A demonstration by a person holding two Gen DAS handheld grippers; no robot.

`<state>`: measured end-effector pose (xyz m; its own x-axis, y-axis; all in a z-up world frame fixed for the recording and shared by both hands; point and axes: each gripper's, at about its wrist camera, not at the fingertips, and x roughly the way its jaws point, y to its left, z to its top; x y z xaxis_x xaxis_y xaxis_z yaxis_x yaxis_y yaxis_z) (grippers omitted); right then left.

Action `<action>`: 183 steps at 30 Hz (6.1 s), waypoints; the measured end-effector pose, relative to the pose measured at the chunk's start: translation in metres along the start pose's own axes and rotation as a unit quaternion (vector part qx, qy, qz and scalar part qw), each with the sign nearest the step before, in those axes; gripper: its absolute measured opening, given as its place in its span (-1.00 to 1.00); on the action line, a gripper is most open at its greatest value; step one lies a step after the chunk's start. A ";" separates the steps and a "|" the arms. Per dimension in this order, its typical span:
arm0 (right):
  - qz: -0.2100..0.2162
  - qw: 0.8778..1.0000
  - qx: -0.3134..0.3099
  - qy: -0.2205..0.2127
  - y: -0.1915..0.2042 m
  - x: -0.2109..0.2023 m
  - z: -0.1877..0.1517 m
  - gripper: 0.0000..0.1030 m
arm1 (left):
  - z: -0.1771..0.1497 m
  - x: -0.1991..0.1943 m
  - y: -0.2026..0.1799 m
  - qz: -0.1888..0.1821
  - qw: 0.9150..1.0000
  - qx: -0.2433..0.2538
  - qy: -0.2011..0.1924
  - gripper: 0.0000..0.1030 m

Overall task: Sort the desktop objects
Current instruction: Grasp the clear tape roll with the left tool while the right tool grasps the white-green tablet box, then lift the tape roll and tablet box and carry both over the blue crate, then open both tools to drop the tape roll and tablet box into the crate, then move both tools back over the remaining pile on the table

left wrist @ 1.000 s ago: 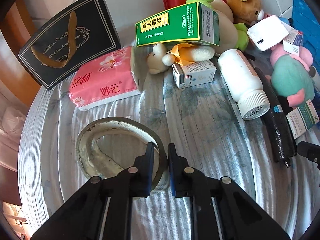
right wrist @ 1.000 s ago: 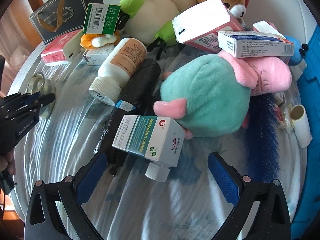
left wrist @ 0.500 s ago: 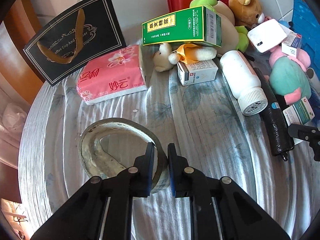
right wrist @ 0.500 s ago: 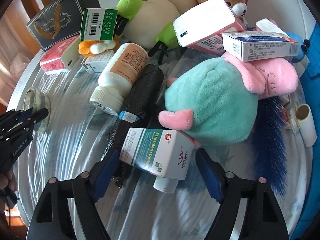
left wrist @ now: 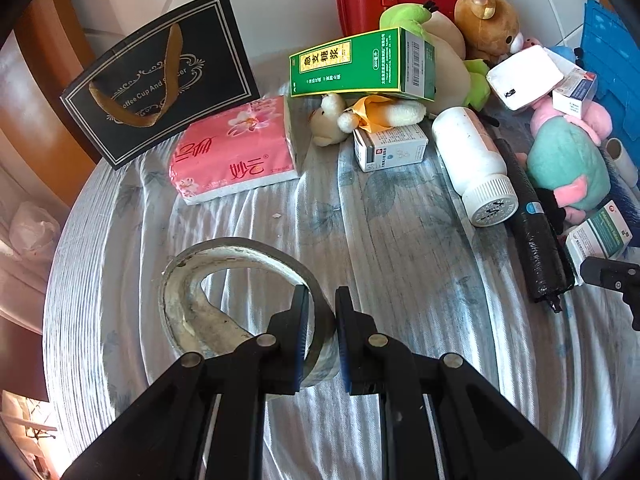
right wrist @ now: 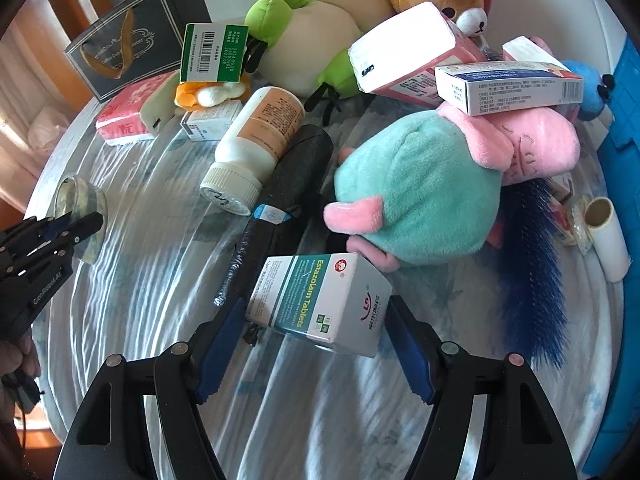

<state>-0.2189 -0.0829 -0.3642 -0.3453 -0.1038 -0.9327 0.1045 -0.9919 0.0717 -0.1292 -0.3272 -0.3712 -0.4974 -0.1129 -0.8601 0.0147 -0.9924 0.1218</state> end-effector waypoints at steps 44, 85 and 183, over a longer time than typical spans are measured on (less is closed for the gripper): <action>-0.003 0.993 -0.027 -0.113 -0.024 -0.217 -0.044 0.40 | -0.006 -0.205 -0.030 0.007 0.997 -0.011 -0.075 -0.74; 0.010 0.972 -0.013 -0.235 -0.129 -0.397 -0.080 0.40 | 0.056 -0.348 -0.160 -0.001 0.984 0.013 -0.179 -0.74; -0.101 0.939 0.199 -0.261 -0.433 -0.456 -0.144 0.99 | 0.187 -0.379 -0.475 -0.185 0.945 0.147 -0.226 1.00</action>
<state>0.0277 0.4040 -0.0212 -0.7415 0.1708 -0.6488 -0.3329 -0.9333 0.1348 -0.1095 0.1964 -0.0107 -0.7421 0.3383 -0.5787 -0.4422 -0.8958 0.0435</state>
